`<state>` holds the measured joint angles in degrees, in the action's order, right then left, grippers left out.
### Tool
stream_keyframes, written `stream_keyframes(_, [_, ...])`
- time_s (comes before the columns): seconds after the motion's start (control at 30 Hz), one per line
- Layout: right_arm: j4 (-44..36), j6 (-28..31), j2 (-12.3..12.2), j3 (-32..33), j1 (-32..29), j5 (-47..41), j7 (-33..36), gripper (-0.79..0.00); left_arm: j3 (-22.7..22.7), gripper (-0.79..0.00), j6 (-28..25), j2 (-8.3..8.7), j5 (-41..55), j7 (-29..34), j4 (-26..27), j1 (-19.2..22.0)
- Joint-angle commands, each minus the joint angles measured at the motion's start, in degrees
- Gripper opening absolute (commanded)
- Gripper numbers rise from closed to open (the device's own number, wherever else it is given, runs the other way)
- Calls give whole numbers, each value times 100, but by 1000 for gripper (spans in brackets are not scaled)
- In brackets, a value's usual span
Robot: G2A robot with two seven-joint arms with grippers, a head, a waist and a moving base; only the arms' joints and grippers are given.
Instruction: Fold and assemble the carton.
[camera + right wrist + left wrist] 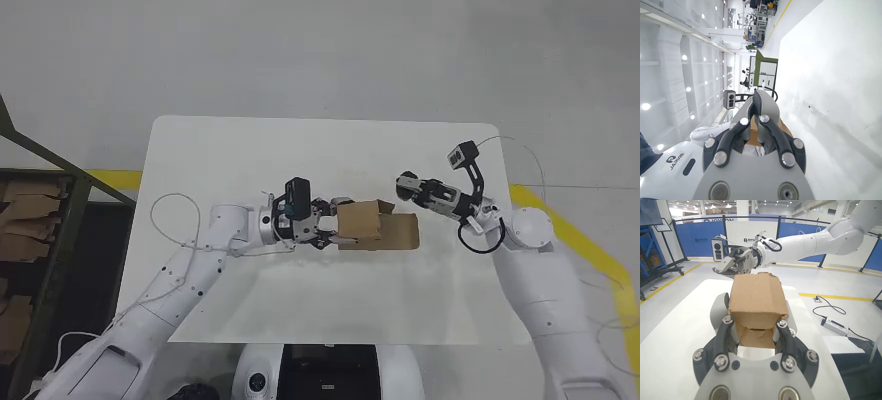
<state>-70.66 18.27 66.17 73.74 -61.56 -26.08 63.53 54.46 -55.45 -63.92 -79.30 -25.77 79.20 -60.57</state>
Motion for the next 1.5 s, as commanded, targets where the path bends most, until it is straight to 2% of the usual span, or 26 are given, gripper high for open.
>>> stream_keyframes(0.0, [-20,11,2,-60,-16,32,32,-785,28,-502,38,0,16,-43,-34,11])
stream_keyframes(0.27, [-467,58,0,-223,-270,-124,292,-785,50,-496,69,-11,60,-57,-105,65])
stream_keyframes(0.4, [-443,39,2,-263,-267,-238,346,-785,51,-489,86,-19,94,-52,-126,80])
stream_keyframes(0.8, [163,342,-180,818,-718,-994,77,-785,156,-493,171,-28,227,-279,-142,95])
stream_keyframes(0.97, [550,143,-124,482,-613,-923,91,-785,147,-499,215,-51,302,-429,-122,106])
stream_keyframes(1.23, [842,235,63,-189,-336,-1365,523,-785,17,-499,294,-120,387,-543,-60,162])
stream_keyframes(1.47, [889,407,111,-299,-218,-1572,784,-785,-102,-496,269,-166,465,-336,-152,180])
